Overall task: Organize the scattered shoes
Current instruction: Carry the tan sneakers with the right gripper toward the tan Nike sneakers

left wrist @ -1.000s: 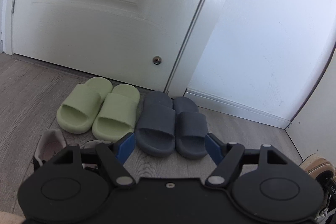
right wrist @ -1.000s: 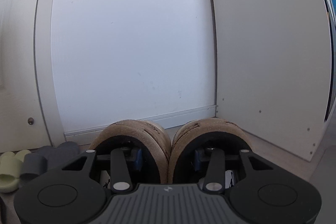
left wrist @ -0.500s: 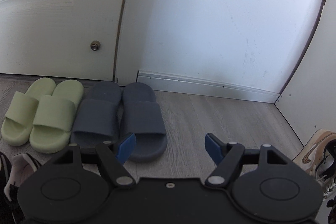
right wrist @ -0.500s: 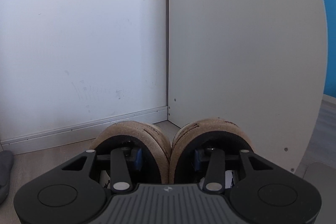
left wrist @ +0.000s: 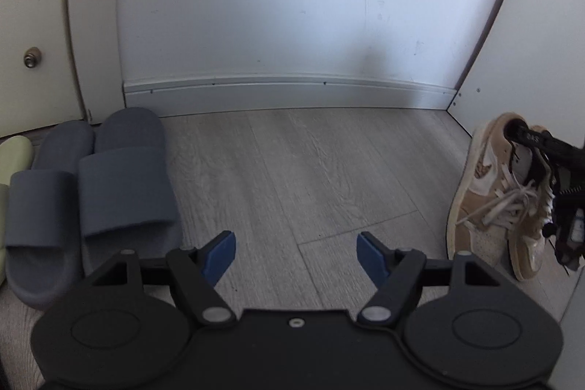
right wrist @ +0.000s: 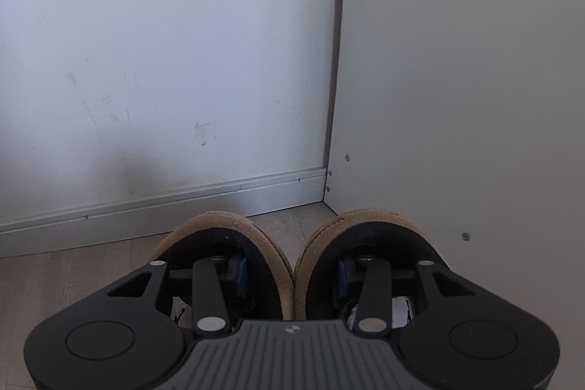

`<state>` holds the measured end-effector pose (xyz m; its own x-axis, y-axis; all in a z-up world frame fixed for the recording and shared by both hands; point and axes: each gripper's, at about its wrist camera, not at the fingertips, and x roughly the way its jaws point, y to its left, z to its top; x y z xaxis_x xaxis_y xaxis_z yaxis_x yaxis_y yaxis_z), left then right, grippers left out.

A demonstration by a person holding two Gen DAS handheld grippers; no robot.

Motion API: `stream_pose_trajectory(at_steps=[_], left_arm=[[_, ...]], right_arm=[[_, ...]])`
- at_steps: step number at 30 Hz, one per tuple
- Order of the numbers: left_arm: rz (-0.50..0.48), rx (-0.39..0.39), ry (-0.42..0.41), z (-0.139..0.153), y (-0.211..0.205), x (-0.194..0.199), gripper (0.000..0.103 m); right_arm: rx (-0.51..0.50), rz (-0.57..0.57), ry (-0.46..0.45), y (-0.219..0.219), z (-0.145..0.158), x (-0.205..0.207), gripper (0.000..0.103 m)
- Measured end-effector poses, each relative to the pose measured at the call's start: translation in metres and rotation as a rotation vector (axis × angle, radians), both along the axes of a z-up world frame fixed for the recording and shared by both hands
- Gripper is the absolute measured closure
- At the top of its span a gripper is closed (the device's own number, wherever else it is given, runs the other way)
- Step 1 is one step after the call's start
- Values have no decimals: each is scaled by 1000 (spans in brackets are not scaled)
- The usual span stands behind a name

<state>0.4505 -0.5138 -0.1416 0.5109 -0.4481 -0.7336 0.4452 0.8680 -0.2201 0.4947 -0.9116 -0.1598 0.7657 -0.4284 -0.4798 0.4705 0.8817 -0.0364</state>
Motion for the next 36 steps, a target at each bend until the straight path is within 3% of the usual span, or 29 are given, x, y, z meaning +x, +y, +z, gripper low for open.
stream_pose_trajectory(at_steps=[12,22,28,32,36], left_arm=[[-69,10,32,-24,-41,20,29],[-85,5,27,-22,-45,17,29],[-81,5,42,-24,-44,16,29],[-82,0,57,-24,-43,13,29],[-88,-1,56,-22,-40,9,29]], right_arm=[[139,52,206,-25,-37,77,57],[207,18,266,-54,-46,95,57],[227,8,320,-56,-48,106,47],[295,6,395,-62,-40,118,39],[333,7,433,-66,-30,122,37]])
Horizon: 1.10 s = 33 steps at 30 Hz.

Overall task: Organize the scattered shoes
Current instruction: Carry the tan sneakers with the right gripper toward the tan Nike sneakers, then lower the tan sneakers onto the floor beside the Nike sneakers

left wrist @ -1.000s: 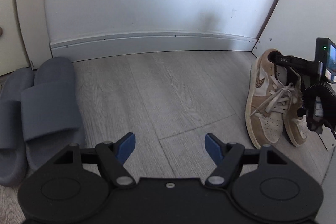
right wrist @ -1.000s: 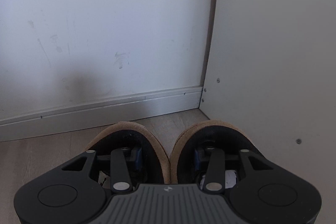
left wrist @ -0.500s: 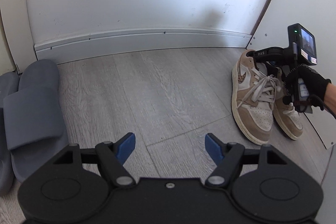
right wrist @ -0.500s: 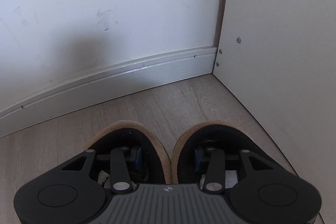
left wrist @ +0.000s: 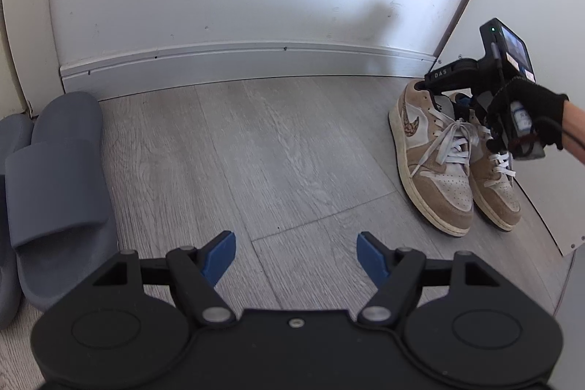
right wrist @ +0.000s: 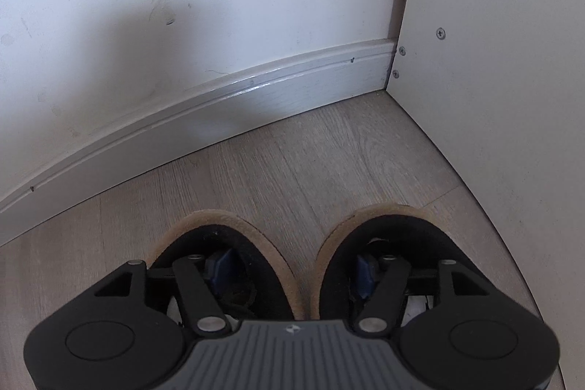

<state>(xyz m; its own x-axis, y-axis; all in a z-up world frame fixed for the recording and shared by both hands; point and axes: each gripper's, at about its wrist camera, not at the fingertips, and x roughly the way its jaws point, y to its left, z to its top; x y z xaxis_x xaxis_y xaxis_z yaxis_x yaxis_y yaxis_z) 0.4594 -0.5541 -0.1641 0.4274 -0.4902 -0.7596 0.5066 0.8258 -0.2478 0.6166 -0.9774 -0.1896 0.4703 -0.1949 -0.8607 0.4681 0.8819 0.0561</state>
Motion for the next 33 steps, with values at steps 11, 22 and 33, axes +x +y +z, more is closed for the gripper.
stream_pose_trajectory(at_steps=[11,22,33], left_arm=[[20,-11,9,0,9,1,29],[24,-22,27,1,24,-2,29],[65,-29,51,-5,39,1,29]], right_arm=[[-177,147,-128,43,53,-56,8],[-279,224,-188,96,-5,-173,4],[-225,103,-265,80,-12,-176,22]])
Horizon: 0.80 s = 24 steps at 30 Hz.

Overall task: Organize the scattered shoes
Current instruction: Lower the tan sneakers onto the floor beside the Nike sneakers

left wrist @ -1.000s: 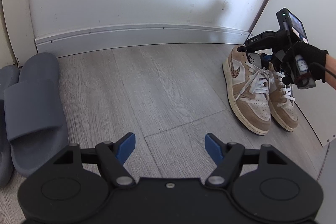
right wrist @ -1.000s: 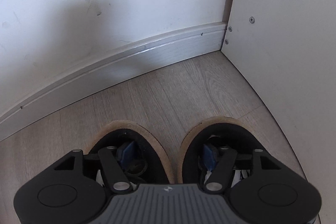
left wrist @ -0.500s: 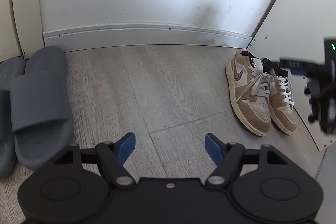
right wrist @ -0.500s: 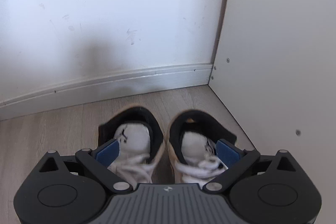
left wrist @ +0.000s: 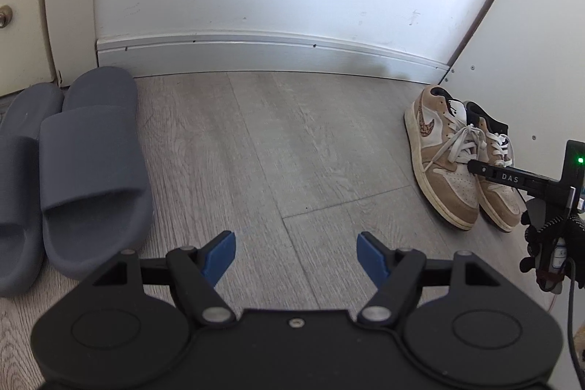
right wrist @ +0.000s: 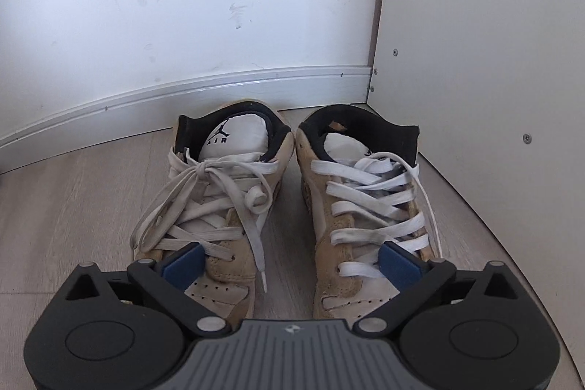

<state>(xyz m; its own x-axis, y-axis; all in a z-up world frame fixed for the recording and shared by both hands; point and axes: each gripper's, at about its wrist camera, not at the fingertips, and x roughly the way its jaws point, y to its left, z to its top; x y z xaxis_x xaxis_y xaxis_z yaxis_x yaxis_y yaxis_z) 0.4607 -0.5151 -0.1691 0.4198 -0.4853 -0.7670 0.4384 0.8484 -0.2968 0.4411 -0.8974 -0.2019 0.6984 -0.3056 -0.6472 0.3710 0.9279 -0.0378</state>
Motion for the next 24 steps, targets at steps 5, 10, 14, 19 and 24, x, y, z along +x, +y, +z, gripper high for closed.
stream_pose_trajectory(at_steps=[5,10,14,19,24], left_arm=[[-8,6,7,-4,-1,1,29],[-16,5,24,-9,-6,2,29],[-34,7,27,-10,-13,0,29],[-55,14,13,-7,-19,-2,29],[-54,16,2,-5,-18,-1,29]], right_arm=[[-19,-34,1,-11,0,4,39],[-50,-3,6,-15,-2,9,40],[-45,-26,1,-20,-3,19,41],[-27,-102,-18,-31,-4,44,41],[-23,-136,-27,-48,-5,71,41]])
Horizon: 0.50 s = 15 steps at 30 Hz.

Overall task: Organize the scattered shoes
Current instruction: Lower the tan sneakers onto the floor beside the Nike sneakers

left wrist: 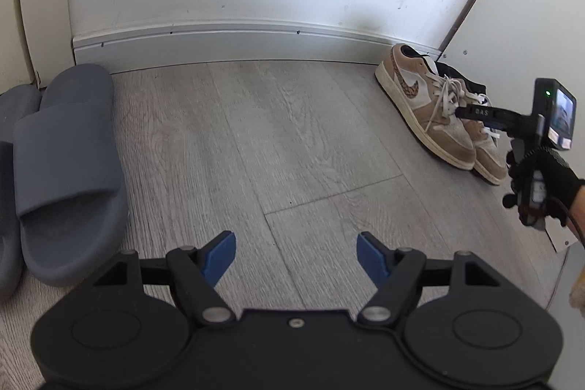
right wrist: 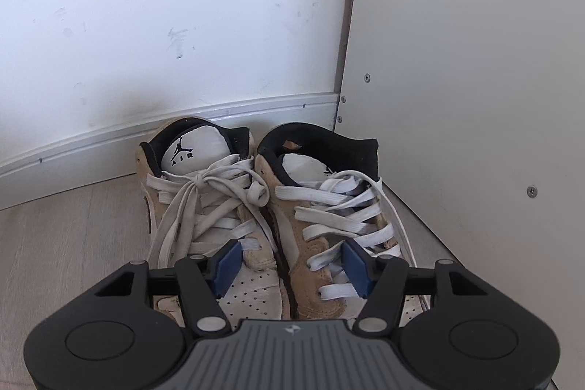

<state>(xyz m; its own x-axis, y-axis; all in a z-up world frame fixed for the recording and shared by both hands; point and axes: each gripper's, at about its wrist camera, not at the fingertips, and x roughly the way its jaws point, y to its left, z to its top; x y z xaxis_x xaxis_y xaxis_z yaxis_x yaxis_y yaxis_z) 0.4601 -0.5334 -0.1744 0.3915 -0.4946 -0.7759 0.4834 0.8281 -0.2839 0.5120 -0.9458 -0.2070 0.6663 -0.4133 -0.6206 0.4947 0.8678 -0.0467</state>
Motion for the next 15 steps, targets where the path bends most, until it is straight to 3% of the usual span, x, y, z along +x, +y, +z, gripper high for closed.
stream_pose_trajectory(at_steps=[8,11,15], left_arm=[[7,-23,31,-13,-7,10,29],[-7,-31,41,-18,-15,10,29],[-11,-51,64,-18,-19,8,29]], right_arm=[[-12,-19,-15,-12,-3,11,40],[-6,-16,-11,-18,-2,12,32],[37,-37,-91,-24,3,-11,30]])
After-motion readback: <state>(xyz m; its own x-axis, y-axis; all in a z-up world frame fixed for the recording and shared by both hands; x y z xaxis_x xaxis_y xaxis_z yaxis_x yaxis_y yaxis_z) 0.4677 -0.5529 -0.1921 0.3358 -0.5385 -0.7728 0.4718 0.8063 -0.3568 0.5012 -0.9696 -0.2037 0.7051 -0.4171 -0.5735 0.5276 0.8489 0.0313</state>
